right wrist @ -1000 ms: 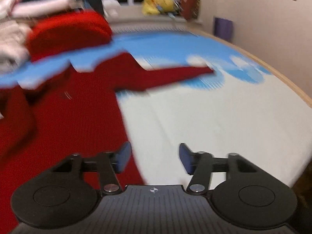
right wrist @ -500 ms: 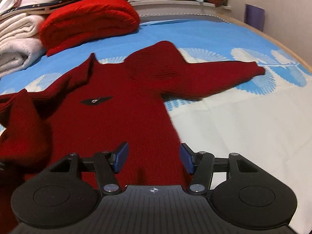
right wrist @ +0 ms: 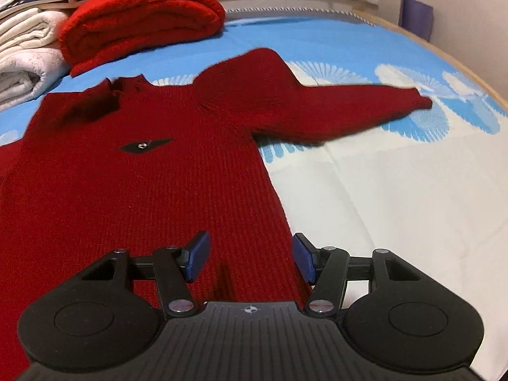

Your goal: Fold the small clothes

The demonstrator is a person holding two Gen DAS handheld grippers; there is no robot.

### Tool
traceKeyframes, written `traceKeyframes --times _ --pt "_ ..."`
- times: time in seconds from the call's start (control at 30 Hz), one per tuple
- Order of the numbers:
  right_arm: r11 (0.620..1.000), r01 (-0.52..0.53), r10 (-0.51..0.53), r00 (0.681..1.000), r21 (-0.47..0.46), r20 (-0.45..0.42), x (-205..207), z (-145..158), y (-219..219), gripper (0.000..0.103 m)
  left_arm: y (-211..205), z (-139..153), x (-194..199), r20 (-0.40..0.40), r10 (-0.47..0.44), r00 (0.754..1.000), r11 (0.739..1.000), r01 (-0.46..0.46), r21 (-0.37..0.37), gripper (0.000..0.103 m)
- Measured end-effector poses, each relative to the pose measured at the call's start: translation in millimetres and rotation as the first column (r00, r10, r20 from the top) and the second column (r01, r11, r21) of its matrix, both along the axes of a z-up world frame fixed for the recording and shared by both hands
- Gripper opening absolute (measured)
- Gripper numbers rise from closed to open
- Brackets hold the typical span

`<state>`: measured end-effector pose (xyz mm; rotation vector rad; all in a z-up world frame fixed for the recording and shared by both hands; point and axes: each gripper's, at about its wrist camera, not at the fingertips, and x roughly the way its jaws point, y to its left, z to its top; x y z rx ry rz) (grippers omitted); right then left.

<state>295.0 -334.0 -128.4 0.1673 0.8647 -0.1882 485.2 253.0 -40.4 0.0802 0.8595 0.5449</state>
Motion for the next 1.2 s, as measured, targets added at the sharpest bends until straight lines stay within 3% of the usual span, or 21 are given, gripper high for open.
traceKeyframes --times 0.1,0.2,0.33,0.4,0.47,0.5,0.53,0.57,0.67,0.8,0.87,0.9,0.97,1.03,1.1,1.2 --pt "0.999 0.02 -0.019 0.999 0.028 -0.031 1.1 -9.1 -10.8 0.061 -60.5 -46.6 -37.7 -0.054 -0.165 0.985 0.98 0.157 -0.122 0.102" --pt "0.998 0.016 -0.011 0.997 0.063 -0.073 -1.9 -21.5 -25.0 0.067 -107.7 -87.2 -84.2 -0.097 -0.308 0.946 0.927 0.276 -0.253 0.102" --pt "0.996 -0.012 0.023 0.99 0.085 -0.137 -11.3 -41.0 -40.3 0.073 -154.6 -131.0 -139.7 -0.164 -0.43 0.888 0.874 0.364 -0.322 0.102" --pt "0.994 -0.069 0.078 0.991 0.086 -0.109 -22.9 -45.5 -41.4 0.074 -169.2 -142.8 -153.3 -0.187 -0.479 0.858 0.846 0.395 -0.358 0.096" --pt "0.989 -0.118 0.127 0.987 0.09 -0.097 -33.9 -46.4 -38.7 0.065 -179.2 -136.8 -170.5 -0.116 -0.505 0.855 0.82 0.434 -0.373 0.058" --pt "0.987 -0.128 0.136 0.987 0.097 -0.083 -39.0 -45.1 -37.5 0.038 -182.4 -133.9 -176.5 -0.097 -0.509 0.855 0.815 0.443 -0.374 0.021" --pt "0.983 -0.138 0.148 0.986 0.12 -0.071 -43.4 -43.5 -36.8 0.016 -184.8 -130.3 -180.6 -0.085 -0.491 0.867 0.822 0.429 -0.374 0.021" --pt "0.983 -0.132 0.14 0.988 0.125 -0.06 -47.8 -40.7 -35.7 0.013 -185.0 -127.5 -184.5 -0.078 -0.469 0.88 0.835 0.412 -0.365 0.021" --pt "0.988 -0.128 0.134 0.989 0.087 -0.069 -63.6 -34.1 -28.2 0.011 -195.5 -124.1 -206.5 -0.098 -0.45 0.888 0.855 0.396 -0.333 0.02" --pt "0.987 -0.155 0.158 0.983 0.037 -0.096 -97.7 -18.9 -25.1 0.01 -201.9 -124.6 -250.8 -0.138 -0.489 0.861 0.851 0.435 -0.295 0.021" --pt "0.985 -0.172 0.173 0.979 0.023 -0.109 -115.3 -17.9 -25.4 0.01 -200.2 -122.9 -264.1 -0.136 -0.495 0.858 0.845 0.44 -0.305 0.025" --pt "0.984 -0.178 0.18 0.976 0.021 -0.122 -121.5 -19.4 -26.4 0.011 -196.6 -121.6 -264.1 -0.132 -0.484 0.865 0.847 0.426 -0.317 0.034" --pt "0.987 -0.16 0.162 0.98 0.022 -0.115 -126.4 -19.6 -30.1 0.018 -177.8 -115.2 -248.2 -0.101 -0.44 0.892 0.856 0.383 -0.348 0.054" --pt "0.994 -0.105 0.105 0.992 0.009 -0.066 -122.4 -11.4 -34.0 0.049 -153.3 -102.5 -223.0 -0.033 -0.358 0.933 0.876 0.324 -0.357 0.077" --pt "0.999 -0.039 0.038 0.999 0.033 0.019 -118.1 -1.2 -39.9 0.057 -130.7 -91.0 -193.7 0.04 -0.274 0.961 0.882 0.268 -0.388 0.08" --pt "0.989 0.035 -0.047 0.996 0.143 0.08 -99.8 10.8 -50.1 0.057 -99.0 -81.8 -136.6 0.127 -0.137 0.982 0.877 0.18 -0.445 0.08"
